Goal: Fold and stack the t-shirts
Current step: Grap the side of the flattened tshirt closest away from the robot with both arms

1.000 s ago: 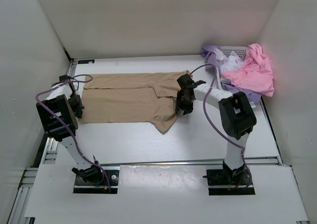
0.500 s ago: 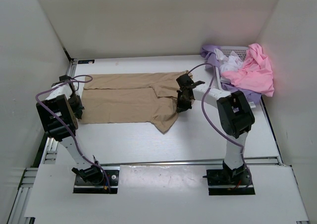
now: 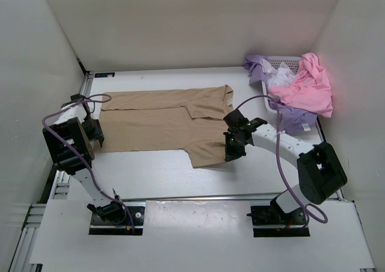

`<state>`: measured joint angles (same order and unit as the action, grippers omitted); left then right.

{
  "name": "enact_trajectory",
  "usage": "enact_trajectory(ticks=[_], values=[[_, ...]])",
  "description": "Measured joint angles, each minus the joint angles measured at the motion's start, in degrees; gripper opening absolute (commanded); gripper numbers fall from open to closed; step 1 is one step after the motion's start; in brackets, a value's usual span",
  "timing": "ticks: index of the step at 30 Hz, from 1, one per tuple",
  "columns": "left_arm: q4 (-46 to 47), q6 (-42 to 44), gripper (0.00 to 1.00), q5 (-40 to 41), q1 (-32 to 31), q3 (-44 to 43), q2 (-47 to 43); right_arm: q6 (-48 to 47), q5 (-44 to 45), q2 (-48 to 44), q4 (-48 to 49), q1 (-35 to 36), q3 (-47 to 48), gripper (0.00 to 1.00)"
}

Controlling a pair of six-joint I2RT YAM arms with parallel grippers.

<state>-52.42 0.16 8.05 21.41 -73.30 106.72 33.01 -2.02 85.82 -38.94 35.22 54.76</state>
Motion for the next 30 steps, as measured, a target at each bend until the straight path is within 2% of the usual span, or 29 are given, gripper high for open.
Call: enact_trajectory(ticks=[8, 14, 16, 19, 20, 21, 30], values=[[0.2, -0.1, 0.63, -0.9, 4.1, 1.6, -2.9, 0.3, -1.2, -0.4, -0.6, 0.0, -0.6, 0.0], [0.1, -0.2, 0.62, -4.0, 5.6, 1.3, 0.6, 1.1, -1.2, -2.7, -1.3, 0.0, -1.2, 0.0], [-0.2, -0.2, 0.58, -5.6, 5.6, 1.2, 2.7, 1.3, -1.0, -3.1, -1.3, 0.1, -1.2, 0.0], [-1.8, -0.4, 0.33, -7.6, 5.6, 0.0, 3.8, 1.4, -0.5, -3.4, -1.6, 0.1, -1.2, 0.0], [-2.4, -0.5, 0.16, -8.2, 5.6, -0.4, 4.2, 1.4, -0.3, -3.6, -1.7, 0.1, -1.1, 0.0], [-2.8, -0.7, 0.1, -8.8, 5.6, -0.8, 4.6, 1.4, 0.1, -3.8, -1.9, 0.1, -0.8, 0.0], [-5.4, -0.2, 0.1, -8.2, 5.0, -1.3, 4.9, -0.6, 2.8, -5.2, -3.4, -2.9, 10.0, 0.0]])
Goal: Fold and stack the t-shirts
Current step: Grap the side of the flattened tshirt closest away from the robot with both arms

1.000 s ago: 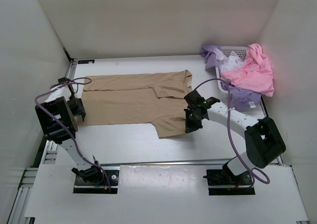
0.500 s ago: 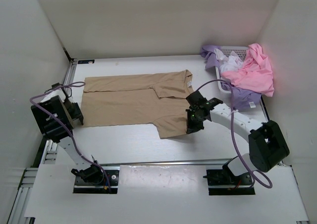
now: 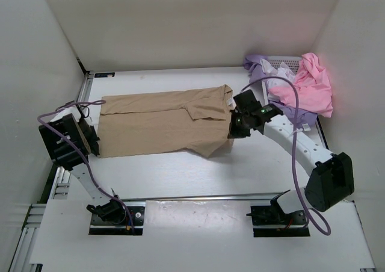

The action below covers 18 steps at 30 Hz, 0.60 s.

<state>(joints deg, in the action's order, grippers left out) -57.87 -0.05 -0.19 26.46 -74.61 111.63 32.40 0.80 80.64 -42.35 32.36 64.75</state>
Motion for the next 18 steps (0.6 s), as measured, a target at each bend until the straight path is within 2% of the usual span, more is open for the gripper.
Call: enact_trajectory(ticks=[3, 8, 13, 18], values=[[-1.1, 0.0, 0.1, 2.4, -1.0, 0.1, -0.6, -2.1, 0.4, 1.9, -0.4, -3.2, 5.5, 0.0], [-3.1, 0.0, 0.1, 6.2, -4.2, 0.1, -3.0, -5.9, 0.5, 11.9, 0.7, -7.6, 15.8, 0.0], [-4.3, 0.1, 0.1, 7.9, -8.3, -1.2, -5.1, -7.6, 0.1, 18.6, 1.3, -9.7, 17.8, 0.0], [-4.7, 0.0, 0.1, 8.6, -9.8, -7.7, -4.9, -8.5, -0.7, 22.9, 1.2, -10.7, 23.6, 0.0]])
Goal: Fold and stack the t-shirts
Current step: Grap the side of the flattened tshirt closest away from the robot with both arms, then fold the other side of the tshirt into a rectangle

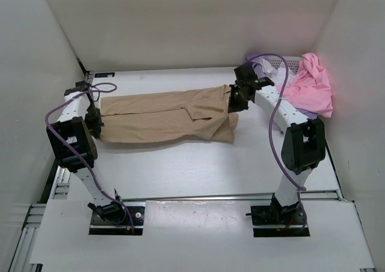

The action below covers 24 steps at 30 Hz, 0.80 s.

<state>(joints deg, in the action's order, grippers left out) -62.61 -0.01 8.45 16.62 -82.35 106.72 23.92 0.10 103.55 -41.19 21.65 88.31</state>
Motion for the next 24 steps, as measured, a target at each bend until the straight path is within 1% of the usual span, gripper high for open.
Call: enact_trajectory(ticks=[4, 9, 18, 24], values=[[0.3, 0.0, 0.1, 0.6, -1.6, -6.1, 1.7, -0.4, -0.7, 2.5, 0.7, -0.9, 6.3, 0.0], [0.5, 0.0, 0.1, 1.5, -2.9, -12.3, 6.4, -0.4, -2.0, 6.5, 0.9, -2.4, 12.3, 0.0], [0.0, 0.0, 0.1, 3.0, -2.9, -22.3, 17.1, -0.2, -3.3, 15.5, 0.9, -3.0, 17.3, 0.0], [-0.2, 0.0, 0.1, 3.3, -2.9, -26.8, 19.6, 1.0, -3.1, 19.1, 1.2, -3.7, 21.4, 0.0]])
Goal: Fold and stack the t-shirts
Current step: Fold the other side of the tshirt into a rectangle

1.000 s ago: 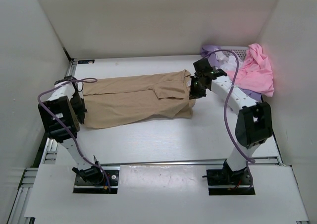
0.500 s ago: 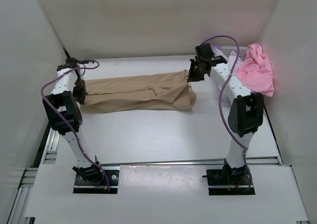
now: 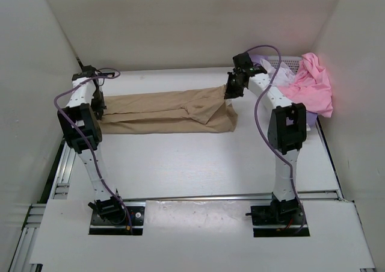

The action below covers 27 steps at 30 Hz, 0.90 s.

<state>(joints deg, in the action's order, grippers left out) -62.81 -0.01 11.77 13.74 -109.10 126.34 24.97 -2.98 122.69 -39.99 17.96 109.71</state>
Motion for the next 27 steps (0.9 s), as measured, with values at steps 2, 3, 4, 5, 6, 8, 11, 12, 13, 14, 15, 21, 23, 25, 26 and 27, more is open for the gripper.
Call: enact_trajectory(ticks=[2, 3, 4, 5, 6, 8, 11, 12, 13, 14, 15, 21, 23, 25, 26, 27], values=[[-0.2, 0.0, 0.1, 0.1, 0.0, -0.9, 0.0, 0.2, 0.0, 1.4, 0.1, -0.3, 1.9, 0.0], [-0.2, 0.0, 0.1, 0.1, 0.0, -1.3, 0.0, 0.3, 0.0, 2.0, 0.3, -0.3, 2.6, 0.0], [-0.2, 0.0, 0.12, 0.1, 0.0, -1.6, 0.0, 0.4, 0.0, 2.5, 0.4, -0.4, 3.3, 0.0], [-0.3, 0.0, 0.12, 0.1, 0.0, -2.0, 0.0, 0.6, 0.0, 3.1, 0.6, -0.4, 3.9, 0.0], [-0.4, 0.0, 0.13, 0.1, 0.0, -2.3, 0.0, 0.9, 0.0, 3.6, 0.9, -0.4, 4.3, 0.0], [-0.6, 0.0, 0.15, 0.2, 0.0, -2.9, 0.0, 1.4, 0.0, 4.9, 1.1, -0.4, 5.4, 0.0], [-1.0, 0.0, 0.22, 0.9, 0.0, -5.2, 1.6, 1.9, 0.0, 6.6, 1.2, -0.4, 6.6, 0.0], [-1.0, 0.0, 0.24, 1.0, 0.0, -6.0, 2.5, 2.2, 0.0, 7.1, 1.2, -0.4, 6.9, 0.03], [-1.1, 0.0, 0.26, 1.2, 0.0, -7.1, 3.7, 2.7, 0.0, 7.6, 1.2, -0.5, 7.1, 0.08], [-0.9, 0.0, 0.3, 1.4, 0.0, -7.9, 4.8, 3.3, 0.1, 8.3, 1.3, -0.6, 7.3, 0.11], [-0.9, 0.1, 0.42, 1.6, 0.0, -8.6, 5.9, 3.8, 0.3, 8.9, 1.2, -0.8, 7.6, 0.19], [0.5, 0.3, 0.7, 4.6, 0.0, -16.7, 14.8, 6.5, 1.4, 13.3, 1.0, -2.3, 12.2, 0.64], [0.3, 0.3, 0.91, 5.6, 0.1, -16.8, 14.3, 6.6, 1.3, 13.4, 0.9, -2.7, 12.6, 0.66], [0.7, 0.3, 0.98, 5.7, 0.3, -16.0, 13.0, 6.6, 1.2, 11.8, 1.1, -3.0, 11.3, 0.67], [0.9, 0.2, 0.99, 5.7, 0.5, -15.3, 12.2, 6.6, 1.1, 10.3, 1.0, -3.1, 9.5, 0.69], [1.0, 0.1, 0.99, 5.7, 0.7, -14.6, 11.3, 6.5, 1.0, 8.2, 0.9, -3.1, 6.9, 0.69]])
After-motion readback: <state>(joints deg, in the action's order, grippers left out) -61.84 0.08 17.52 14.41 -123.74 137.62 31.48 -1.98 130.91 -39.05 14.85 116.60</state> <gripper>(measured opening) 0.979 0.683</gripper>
